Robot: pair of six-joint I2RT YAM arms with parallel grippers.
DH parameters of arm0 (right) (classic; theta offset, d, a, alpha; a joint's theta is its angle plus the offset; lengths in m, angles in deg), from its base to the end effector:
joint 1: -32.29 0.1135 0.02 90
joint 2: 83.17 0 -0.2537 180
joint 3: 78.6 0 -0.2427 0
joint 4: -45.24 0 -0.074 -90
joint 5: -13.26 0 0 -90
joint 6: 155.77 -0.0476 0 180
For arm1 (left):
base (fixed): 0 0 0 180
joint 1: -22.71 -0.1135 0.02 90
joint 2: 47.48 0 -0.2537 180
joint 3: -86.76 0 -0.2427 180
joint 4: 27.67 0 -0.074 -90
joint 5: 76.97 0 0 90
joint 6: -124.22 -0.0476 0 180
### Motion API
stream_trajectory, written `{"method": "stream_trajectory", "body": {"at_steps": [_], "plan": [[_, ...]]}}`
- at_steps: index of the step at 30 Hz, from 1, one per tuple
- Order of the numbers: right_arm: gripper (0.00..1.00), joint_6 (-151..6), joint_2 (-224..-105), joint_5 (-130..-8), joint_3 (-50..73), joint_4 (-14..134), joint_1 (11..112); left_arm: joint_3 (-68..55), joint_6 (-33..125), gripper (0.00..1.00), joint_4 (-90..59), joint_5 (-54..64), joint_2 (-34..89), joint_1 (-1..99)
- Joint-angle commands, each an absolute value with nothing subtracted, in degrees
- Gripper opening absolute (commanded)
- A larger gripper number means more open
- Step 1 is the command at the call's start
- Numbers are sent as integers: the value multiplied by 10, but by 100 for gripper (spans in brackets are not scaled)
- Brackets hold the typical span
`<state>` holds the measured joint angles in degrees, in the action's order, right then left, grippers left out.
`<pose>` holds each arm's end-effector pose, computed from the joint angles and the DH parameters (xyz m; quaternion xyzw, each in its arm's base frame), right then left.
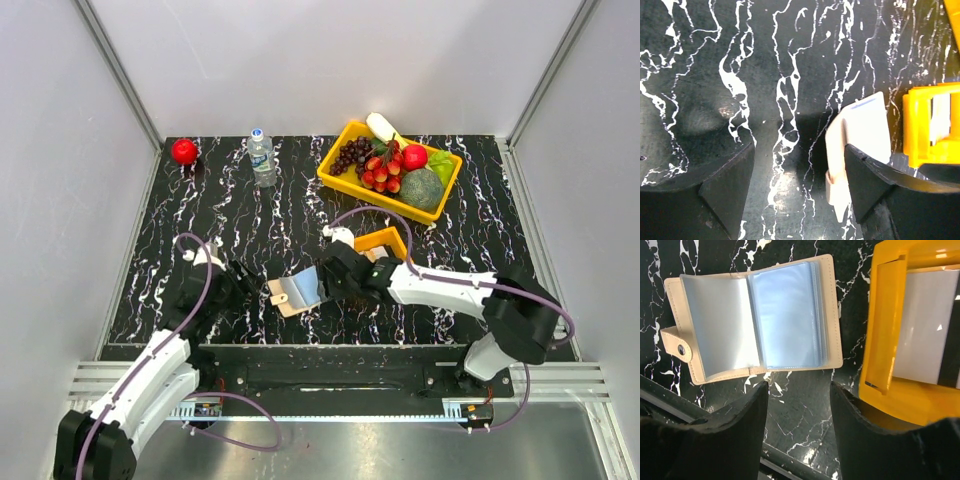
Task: Put the credit cards into the card holder
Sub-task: Open the card holder at the center of the board, then close the card holder at the center of the board.
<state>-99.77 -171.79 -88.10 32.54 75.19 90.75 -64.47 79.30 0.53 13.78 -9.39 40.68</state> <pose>0.1756 0.2681 0.1930 -0.1646 0.9202 0.1832 0.3042 0.1488 -0.0476 0.1566 -0.2130 0.8713 -0.2262 0.3799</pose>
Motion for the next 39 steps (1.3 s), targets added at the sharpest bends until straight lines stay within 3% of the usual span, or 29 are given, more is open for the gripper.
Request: {"method": "stream_trajectory", "body": {"at_steps": [1, 14, 20, 28, 39], "plan": [[58, -1029, -1753, -854, 316, 704, 896, -650, 792, 75, -18, 93, -123, 404], [60, -1058, -1833, -840, 300, 714, 852, -661, 761, 75, -32, 10, -81, 405], [59, -1094, -1869, -789, 314, 681, 844, -678, 770, 63, -50, 1, -74, 407], [30, -1109, -1859, -769, 330, 642, 840, -700, 788, 40, -85, 1, -47, 410], [20, -1117, -1796, -677, 367, 524, 839, -718, 804, 34, -112, 17, -58, 413]]}}
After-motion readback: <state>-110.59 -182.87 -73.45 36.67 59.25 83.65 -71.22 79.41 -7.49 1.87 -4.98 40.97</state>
